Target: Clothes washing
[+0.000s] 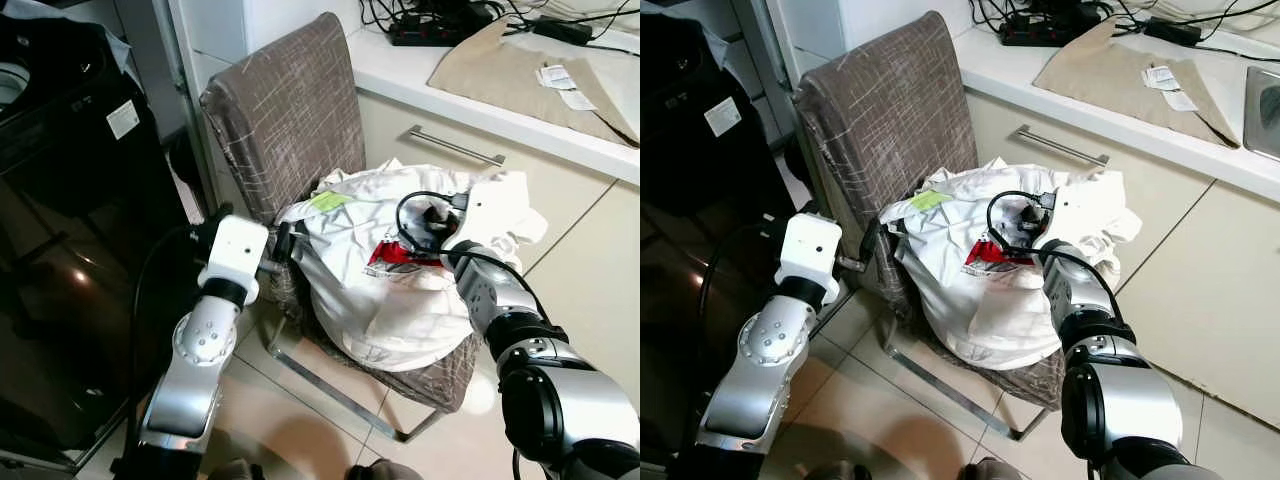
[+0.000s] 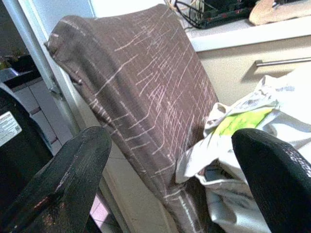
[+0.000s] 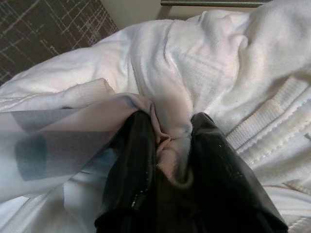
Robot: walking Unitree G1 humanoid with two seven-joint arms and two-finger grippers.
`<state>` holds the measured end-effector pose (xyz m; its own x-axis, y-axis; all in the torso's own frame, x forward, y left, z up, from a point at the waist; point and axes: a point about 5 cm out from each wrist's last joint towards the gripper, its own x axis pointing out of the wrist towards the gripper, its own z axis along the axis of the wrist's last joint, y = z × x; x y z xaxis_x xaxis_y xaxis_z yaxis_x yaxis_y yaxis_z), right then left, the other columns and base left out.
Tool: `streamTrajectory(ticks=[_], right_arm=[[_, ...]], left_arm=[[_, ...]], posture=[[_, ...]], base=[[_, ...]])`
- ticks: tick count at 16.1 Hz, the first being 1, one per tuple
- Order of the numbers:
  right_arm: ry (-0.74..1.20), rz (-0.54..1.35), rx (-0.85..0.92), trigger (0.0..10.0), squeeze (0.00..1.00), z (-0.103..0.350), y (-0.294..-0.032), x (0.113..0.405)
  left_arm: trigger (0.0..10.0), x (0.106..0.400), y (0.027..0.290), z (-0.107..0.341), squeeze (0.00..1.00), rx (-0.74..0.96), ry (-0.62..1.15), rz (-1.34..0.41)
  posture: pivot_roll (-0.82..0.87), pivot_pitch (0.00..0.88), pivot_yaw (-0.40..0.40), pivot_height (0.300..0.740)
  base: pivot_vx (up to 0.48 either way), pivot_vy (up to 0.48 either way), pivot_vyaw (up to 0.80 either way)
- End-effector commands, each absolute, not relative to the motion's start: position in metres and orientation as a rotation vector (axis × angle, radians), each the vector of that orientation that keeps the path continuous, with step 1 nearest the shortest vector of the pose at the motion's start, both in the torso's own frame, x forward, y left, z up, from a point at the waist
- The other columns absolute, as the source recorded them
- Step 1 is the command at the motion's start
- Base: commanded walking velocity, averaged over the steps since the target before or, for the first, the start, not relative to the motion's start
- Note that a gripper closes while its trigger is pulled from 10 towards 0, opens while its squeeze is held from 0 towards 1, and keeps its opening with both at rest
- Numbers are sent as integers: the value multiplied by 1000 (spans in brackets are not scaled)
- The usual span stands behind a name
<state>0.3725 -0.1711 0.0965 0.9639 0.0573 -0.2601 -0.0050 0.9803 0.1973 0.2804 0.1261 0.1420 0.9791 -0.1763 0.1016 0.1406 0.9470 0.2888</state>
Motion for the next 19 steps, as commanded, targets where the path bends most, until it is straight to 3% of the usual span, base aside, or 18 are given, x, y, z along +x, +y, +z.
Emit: streamTrajectory(ticks=[1, 8, 14, 19], right_arm=[[322, 72, 229, 0, 0, 91, -160, 371], [-116, 231, 58, 0, 0, 204, -142, 404], [-202, 266, 101, 0, 0, 229, -140, 403], [-114, 148, 106, 0, 0, 197, -166, 392]], left_arm=[[10000, 281, 120, 140, 0, 301, -127, -190], [10000, 297, 119, 149, 0, 306, -169, -187], [10000, 302, 116, 149, 0, 306, -184, -206], [10000, 300, 113, 147, 0, 305, -189, -222]], posture=[[40, 65, -64, 740], [25, 10, -45, 740], [10, 0, -39, 740], [9, 0, -40, 740]], base=[[0, 0, 0], [0, 0, 0], [0, 0, 0], [0, 0, 0]])
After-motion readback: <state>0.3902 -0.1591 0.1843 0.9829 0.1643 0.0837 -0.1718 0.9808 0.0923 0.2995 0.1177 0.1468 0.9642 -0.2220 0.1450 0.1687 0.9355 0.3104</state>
